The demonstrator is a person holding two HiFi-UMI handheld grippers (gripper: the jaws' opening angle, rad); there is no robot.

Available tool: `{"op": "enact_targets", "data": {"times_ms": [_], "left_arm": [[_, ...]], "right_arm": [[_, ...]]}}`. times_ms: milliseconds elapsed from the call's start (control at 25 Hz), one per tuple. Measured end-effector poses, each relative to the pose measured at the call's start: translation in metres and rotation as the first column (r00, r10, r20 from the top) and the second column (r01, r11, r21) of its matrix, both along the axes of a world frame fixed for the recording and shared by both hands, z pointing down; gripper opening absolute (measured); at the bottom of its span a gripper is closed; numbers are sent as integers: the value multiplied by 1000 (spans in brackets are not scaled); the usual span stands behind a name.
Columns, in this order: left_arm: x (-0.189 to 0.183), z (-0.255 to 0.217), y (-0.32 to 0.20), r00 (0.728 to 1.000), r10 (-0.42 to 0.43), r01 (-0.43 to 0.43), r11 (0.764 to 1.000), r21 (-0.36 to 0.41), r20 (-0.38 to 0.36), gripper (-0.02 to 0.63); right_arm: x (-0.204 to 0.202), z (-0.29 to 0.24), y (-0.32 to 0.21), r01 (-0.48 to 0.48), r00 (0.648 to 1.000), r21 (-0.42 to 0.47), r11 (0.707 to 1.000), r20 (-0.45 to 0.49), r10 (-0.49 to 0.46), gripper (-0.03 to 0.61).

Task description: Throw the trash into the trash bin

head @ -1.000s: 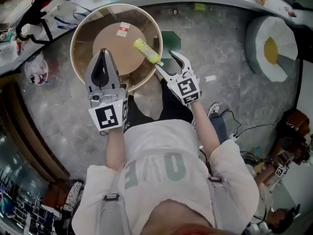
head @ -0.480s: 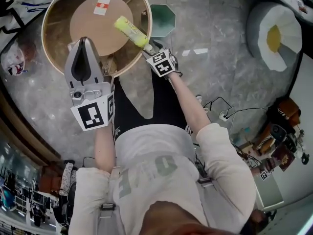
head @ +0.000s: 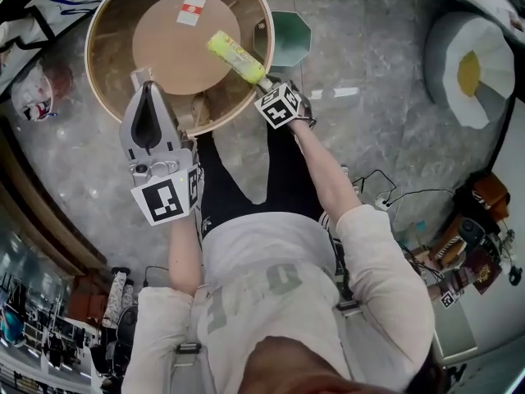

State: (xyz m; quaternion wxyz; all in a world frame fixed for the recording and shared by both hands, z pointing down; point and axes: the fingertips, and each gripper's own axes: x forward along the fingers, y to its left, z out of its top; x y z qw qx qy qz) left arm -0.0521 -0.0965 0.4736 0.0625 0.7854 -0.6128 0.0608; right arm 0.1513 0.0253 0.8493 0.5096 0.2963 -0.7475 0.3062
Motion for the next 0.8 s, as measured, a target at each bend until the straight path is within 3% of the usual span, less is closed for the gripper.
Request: {"op": "enact_targets", "data": {"times_ms": [160,280,520,640,800], "left_arm": [[-7,-31,-5,1000,-2,2,998,70,-10,12],[-5,-69,-6,999,39,-38,990,136,-5,12],[-18,-144,4,999,28,-20,970,241,-30,12],[-14,-172,8,998,32,-16,961,277,-53,12],[-4,-194,12,997,74,-60,947,317,-32,12]], "right_arm": [[-12,-49,-34,-35,998,118,992,54,28,152],[-20,-116,-63,-91,991,253,963,116,63,152],[-40,-289,-109,-250,954,489,836,271,127,152],[-48,-366,-124,-288,940,574,766,324,110,152],[-61,-442,-125,-318,920,657,683,388,55,152]]}}
